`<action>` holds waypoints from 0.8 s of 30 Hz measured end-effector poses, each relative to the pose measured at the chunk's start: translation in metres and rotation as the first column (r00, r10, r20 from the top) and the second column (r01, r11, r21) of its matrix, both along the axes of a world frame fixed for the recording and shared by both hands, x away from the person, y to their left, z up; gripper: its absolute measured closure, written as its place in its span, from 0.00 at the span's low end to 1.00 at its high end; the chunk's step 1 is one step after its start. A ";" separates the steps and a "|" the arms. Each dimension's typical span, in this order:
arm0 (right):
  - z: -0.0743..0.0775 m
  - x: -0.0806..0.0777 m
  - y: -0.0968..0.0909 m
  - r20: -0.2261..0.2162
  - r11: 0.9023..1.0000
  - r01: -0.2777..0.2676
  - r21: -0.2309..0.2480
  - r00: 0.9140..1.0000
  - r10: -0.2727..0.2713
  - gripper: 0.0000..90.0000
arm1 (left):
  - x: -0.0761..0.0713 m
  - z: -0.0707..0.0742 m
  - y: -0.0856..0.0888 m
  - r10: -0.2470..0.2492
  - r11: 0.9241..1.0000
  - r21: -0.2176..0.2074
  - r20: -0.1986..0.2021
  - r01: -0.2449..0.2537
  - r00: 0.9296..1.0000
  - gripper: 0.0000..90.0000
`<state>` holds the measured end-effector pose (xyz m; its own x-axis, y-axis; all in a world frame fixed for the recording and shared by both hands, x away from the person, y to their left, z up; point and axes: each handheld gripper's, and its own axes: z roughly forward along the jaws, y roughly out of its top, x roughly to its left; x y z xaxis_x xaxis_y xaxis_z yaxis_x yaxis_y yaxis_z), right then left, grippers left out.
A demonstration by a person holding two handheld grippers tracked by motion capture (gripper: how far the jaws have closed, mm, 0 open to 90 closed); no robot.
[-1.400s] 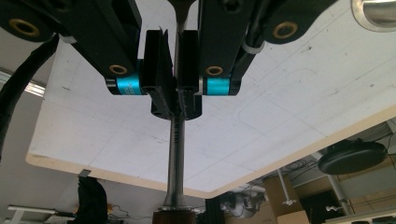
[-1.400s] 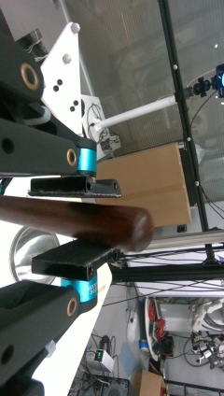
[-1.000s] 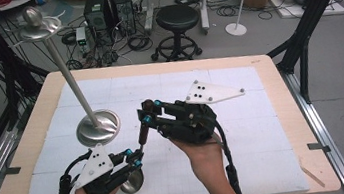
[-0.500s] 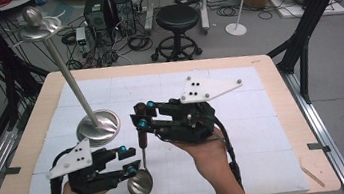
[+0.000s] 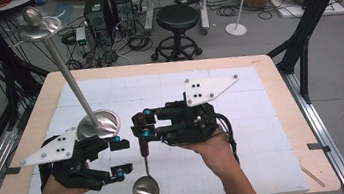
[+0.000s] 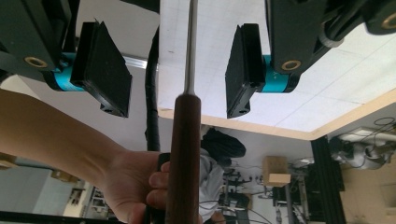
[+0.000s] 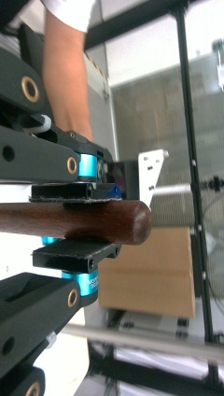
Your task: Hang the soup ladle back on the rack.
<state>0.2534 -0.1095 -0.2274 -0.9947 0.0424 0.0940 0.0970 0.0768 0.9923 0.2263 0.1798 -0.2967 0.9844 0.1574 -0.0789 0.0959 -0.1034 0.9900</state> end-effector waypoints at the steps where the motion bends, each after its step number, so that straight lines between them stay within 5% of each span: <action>1: 0.000 0.000 0.000 0.000 1.000 0.000 0.000 1.000 0.000 0.81 | 0.000 0.000 -0.002 -0.006 1.000 -0.001 -0.003 0.006 1.000 0.46; 13: -0.003 -0.001 0.012 0.025 0.994 -0.110 0.002 0.994 0.109 0.81 | -0.001 -0.001 -0.017 -0.053 0.999 0.011 -0.009 0.053 0.999 0.50; 24: -0.008 0.000 0.015 0.018 0.991 -0.135 0.015 0.991 0.135 0.81 | 0.001 -0.004 -0.022 -0.072 0.997 0.023 0.020 0.072 0.997 0.79</action>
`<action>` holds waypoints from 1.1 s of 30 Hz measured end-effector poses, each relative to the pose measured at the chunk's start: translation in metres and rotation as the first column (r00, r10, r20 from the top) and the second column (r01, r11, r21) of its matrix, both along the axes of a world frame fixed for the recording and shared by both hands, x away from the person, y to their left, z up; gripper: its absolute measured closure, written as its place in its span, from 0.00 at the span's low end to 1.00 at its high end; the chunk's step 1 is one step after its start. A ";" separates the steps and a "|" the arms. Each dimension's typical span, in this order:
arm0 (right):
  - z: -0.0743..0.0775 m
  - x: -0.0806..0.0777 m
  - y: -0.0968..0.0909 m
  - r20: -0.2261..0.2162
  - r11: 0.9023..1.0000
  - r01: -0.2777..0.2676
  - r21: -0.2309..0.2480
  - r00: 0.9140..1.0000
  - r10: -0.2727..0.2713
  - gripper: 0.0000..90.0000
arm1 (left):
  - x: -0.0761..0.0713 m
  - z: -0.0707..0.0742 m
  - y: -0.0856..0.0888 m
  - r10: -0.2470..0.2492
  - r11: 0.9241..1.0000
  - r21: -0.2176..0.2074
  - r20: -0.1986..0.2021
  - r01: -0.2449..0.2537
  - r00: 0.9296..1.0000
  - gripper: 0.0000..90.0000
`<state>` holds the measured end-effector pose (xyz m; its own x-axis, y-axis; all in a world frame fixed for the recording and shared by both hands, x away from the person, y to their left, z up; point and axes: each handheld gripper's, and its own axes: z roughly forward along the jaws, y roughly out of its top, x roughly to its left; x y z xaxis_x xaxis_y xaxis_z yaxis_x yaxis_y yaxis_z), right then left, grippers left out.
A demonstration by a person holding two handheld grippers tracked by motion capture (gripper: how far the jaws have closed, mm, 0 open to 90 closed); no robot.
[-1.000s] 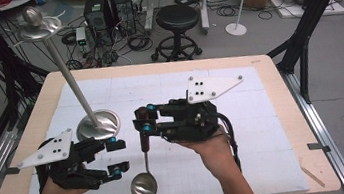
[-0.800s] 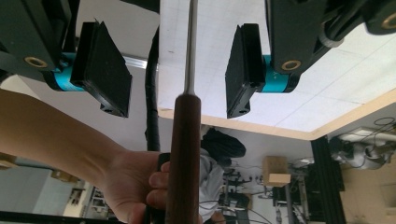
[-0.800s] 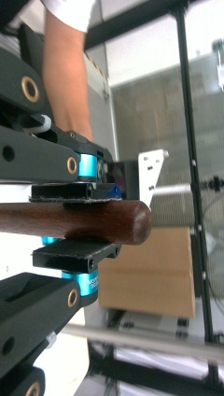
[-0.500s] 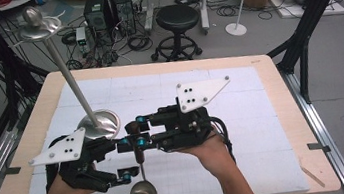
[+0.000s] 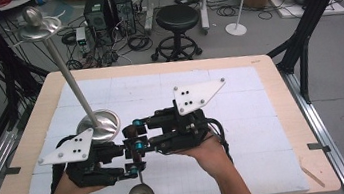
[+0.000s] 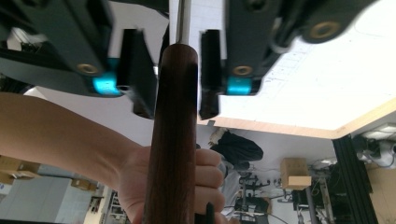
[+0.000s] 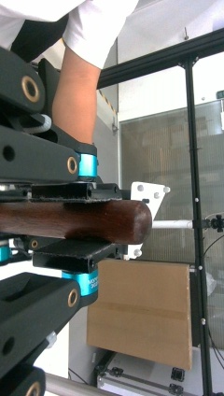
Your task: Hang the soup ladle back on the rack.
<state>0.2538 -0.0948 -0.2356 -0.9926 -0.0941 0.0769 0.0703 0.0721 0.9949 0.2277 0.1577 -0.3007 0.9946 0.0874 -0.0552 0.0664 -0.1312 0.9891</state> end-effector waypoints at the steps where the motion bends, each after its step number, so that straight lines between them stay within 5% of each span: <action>1: 0.000 0.000 0.001 0.004 1.000 -0.005 0.003 1.000 0.005 0.81 | 0.000 0.000 0.000 -0.003 1.000 -0.001 0.000 0.003 1.000 0.81; 7: -0.002 0.001 0.001 -0.023 1.000 0.012 0.012 1.000 -0.012 0.74 | 0.000 0.001 0.001 0.030 0.999 0.016 -0.003 -0.030 1.000 0.82; 8: -0.003 0.000 -0.001 -0.043 0.994 0.093 0.058 0.995 -0.091 0.44 | 0.000 0.001 0.001 0.045 0.999 0.021 -0.004 -0.045 0.999 0.82; 12: -0.003 -0.003 -0.010 -0.054 0.985 0.151 0.084 0.988 -0.147 0.38 | 0.001 0.002 0.006 0.100 0.995 0.028 0.002 -0.100 0.995 0.82; 15: -0.005 -0.008 -0.023 -0.055 0.973 0.214 0.091 0.976 -0.210 0.31 | 0.003 0.003 0.010 0.133 0.991 0.033 -0.005 -0.133 0.991 0.82; 16: -0.007 -0.011 -0.034 -0.048 0.961 0.258 0.094 0.966 -0.255 0.27 | 0.005 0.004 0.013 0.159 0.987 0.037 -0.004 -0.159 0.987 0.82; 17: -0.007 -0.011 -0.034 -0.048 0.961 0.258 0.094 0.966 -0.255 0.27 | 0.005 0.004 0.013 0.159 0.987 0.037 -0.004 -0.159 0.987 0.82; 20: -0.016 -0.020 -0.058 -0.052 0.930 0.357 0.091 0.934 -0.354 0.23 | 0.007 0.005 0.018 0.211 0.977 0.039 -0.006 -0.211 0.977 0.82; 21: -0.016 -0.020 -0.058 -0.052 0.930 0.357 0.091 0.934 -0.354 0.23 | 0.007 0.006 0.019 0.230 0.973 0.038 -0.007 -0.229 0.973 0.82; 22: -0.023 -0.025 -0.069 -0.047 0.908 0.412 0.072 0.911 -0.409 0.23 | 0.008 0.006 0.021 0.252 0.967 0.033 -0.012 -0.251 0.968 0.82; 23: -0.023 -0.025 -0.069 -0.047 0.908 0.412 0.072 0.911 -0.409 0.23 | 0.008 0.007 0.022 0.274 0.961 0.035 -0.016 -0.273 0.962 0.82; 24: -0.027 -0.028 -0.073 -0.040 0.895 0.442 0.056 0.897 -0.440 0.22 | 0.009 0.008 0.024 0.297 0.954 0.035 -0.020 -0.296 0.955 0.82; 25: -0.035 -0.033 -0.082 -0.022 0.867 0.497 0.023 0.868 -0.497 0.21 | 0.010 0.009 0.026 0.320 0.947 0.037 -0.023 -0.319 0.947 0.82; 26: -0.035 -0.033 -0.082 -0.022 0.867 0.497 0.023 0.868 -0.497 0.21 | 0.010 0.010 0.027 0.343 0.939 0.041 -0.021 -0.342 0.939 0.82; 27: -0.040 -0.035 -0.087 -0.009 0.848 0.531 0.008 0.848 -0.530 0.20 | 0.010 0.011 0.029 0.366 0.930 0.043 -0.019 -0.365 0.930 0.82; 28: -0.051 -0.040 -0.095 0.008 0.808 0.589 -0.029 0.808 -0.589 0.19 | 0.011 0.014 0.033 0.407 0.913 0.044 -0.015 -0.406 0.913 0.82; 29: -0.051 -0.040 -0.095 0.008 0.808 0.589 -0.029 0.808 -0.589 0.19 | 0.011 0.014 0.033 0.407 0.913 0.044 -0.015 -0.406 0.913 0.82; 30: -0.057 -0.042 -0.099 0.015 0.787 0.616 -0.040 0.788 -0.616 0.19 | 0.012 0.015 0.035 0.424 0.905 0.043 -0.013 -0.424 0.905 0.82; 31: -0.068 -0.046 -0.107 0.011 0.744 0.665 -0.058 0.746 -0.666 0.19 | 0.013 0.018 0.040 0.453 0.891 0.035 -0.013 -0.453 0.891 0.82; 32: -0.074 -0.047 -0.111 0.003 0.730 0.681 -0.059 0.731 -0.682 0.18 | 0.013 0.018 0.040 0.453 0.891 0.035 -0.013 -0.453 0.891 0.82; 33: -0.074 -0.047 -0.111 0.003 0.730 0.681 -0.059 0.731 -0.682 0.18 | 0.014 0.020 0.043 0.466 0.884 0.037 -0.014 -0.466 0.885 0.82</action>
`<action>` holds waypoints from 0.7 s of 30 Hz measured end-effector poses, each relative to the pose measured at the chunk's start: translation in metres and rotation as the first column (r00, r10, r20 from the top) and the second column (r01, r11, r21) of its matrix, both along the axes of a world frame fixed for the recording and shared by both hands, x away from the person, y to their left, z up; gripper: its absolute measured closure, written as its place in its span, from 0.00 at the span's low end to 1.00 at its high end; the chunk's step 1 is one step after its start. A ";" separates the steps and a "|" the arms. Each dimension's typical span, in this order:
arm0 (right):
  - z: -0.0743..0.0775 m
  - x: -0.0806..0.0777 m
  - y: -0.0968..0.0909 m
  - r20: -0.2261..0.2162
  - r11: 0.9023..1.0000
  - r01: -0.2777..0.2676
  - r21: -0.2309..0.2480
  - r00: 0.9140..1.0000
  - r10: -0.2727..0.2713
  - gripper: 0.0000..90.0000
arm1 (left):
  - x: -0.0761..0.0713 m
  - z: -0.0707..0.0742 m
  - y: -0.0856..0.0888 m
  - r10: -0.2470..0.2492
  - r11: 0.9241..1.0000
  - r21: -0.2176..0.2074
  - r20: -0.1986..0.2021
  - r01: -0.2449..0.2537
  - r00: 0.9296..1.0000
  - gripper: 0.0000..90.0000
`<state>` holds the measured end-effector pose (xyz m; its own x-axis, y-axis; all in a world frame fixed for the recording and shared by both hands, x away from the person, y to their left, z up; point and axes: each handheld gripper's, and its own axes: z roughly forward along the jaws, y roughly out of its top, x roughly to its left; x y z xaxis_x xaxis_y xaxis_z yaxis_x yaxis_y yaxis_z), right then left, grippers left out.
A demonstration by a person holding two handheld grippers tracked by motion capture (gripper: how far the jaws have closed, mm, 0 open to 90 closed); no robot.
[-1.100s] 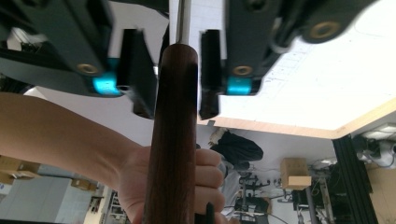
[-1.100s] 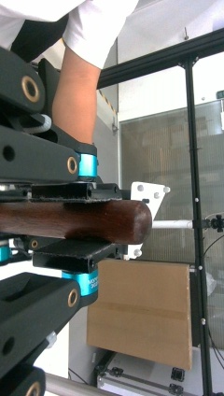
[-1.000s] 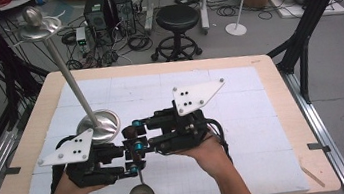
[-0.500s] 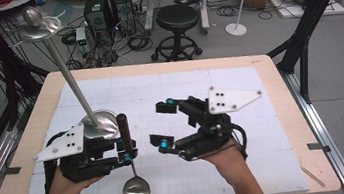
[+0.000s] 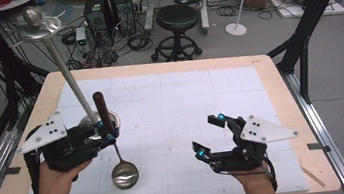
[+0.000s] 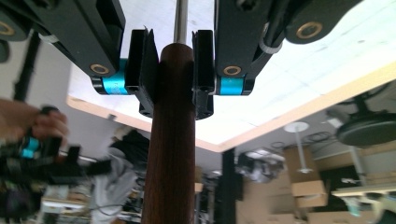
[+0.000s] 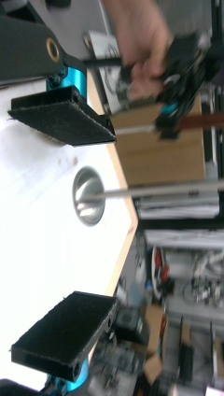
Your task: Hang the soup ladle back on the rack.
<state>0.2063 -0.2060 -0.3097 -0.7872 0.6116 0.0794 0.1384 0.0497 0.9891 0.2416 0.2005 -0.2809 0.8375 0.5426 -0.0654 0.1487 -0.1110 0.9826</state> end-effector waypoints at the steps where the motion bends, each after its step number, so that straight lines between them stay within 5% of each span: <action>1: -0.011 -0.003 -0.009 -0.009 0.999 0.045 -0.001 0.999 -0.045 0.18 | 0.001 0.002 0.003 0.014 1.000 -0.001 0.001 -0.014 1.000 0.82; 9: -0.039 -0.010 -0.030 -0.043 0.983 0.178 -0.034 0.983 -0.180 0.18 | 0.006 0.021 0.020 0.097 0.995 -0.006 0.023 -0.097 0.995 0.82; 21: -0.055 -0.015 -0.034 -0.045 0.971 0.220 -0.095 0.973 -0.225 0.18 | 0.032 0.048 0.045 0.148 0.988 -0.036 0.016 -0.147 0.989 0.82</action>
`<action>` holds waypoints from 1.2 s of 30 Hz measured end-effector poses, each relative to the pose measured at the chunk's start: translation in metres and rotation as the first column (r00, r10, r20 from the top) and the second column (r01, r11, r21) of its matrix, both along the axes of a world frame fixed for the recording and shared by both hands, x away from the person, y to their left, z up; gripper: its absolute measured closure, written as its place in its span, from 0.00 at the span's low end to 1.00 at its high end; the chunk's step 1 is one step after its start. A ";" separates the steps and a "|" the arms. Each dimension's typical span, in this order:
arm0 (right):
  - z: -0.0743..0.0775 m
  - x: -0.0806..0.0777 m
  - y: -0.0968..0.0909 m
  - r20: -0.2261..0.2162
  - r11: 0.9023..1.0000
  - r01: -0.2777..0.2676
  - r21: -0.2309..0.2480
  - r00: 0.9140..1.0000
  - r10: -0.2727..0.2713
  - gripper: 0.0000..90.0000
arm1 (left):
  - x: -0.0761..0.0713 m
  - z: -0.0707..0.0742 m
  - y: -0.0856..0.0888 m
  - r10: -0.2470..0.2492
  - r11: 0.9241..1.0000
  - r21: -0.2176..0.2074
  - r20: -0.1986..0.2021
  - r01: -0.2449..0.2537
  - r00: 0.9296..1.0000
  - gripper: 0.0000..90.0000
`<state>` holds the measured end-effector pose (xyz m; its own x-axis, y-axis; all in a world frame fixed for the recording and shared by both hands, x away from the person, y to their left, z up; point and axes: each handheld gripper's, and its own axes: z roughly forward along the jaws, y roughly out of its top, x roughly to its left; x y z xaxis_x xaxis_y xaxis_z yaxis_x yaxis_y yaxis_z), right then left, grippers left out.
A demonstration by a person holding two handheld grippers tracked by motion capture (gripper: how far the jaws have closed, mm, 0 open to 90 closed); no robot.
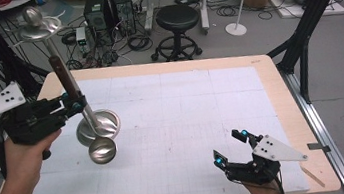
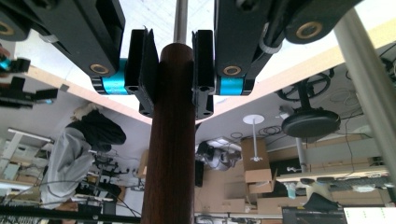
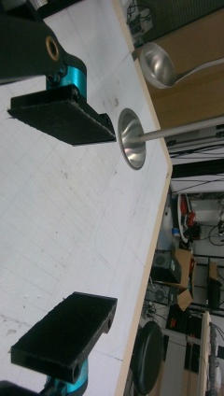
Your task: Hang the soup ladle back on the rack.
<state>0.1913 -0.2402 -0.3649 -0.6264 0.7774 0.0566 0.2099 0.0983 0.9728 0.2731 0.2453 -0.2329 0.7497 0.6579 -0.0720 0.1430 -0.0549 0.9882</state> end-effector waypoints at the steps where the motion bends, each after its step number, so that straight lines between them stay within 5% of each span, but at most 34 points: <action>1: 0.000 0.000 0.000 0.000 1.000 0.000 0.000 1.000 0.000 0.18 | 0.000 0.000 0.000 0.000 1.000 0.000 0.000 0.000 1.000 0.82; 12: 0.001 0.000 0.000 0.005 1.000 -0.004 0.004 1.000 0.004 0.18 | 0.018 0.012 0.008 0.034 0.999 -0.013 -0.017 -0.034 0.999 0.82; 36: 0.000 -0.001 0.001 0.002 1.000 -0.019 0.011 1.000 0.019 0.18 | 0.033 0.011 0.015 0.098 0.995 -0.009 -0.038 -0.098 0.994 0.82</action>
<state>0.1908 -0.2390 -0.3644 -0.6409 0.7650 0.0633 0.2059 0.0918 0.9743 0.3065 0.2607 -0.2220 0.6783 0.7269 -0.1068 0.1842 -0.0276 0.9825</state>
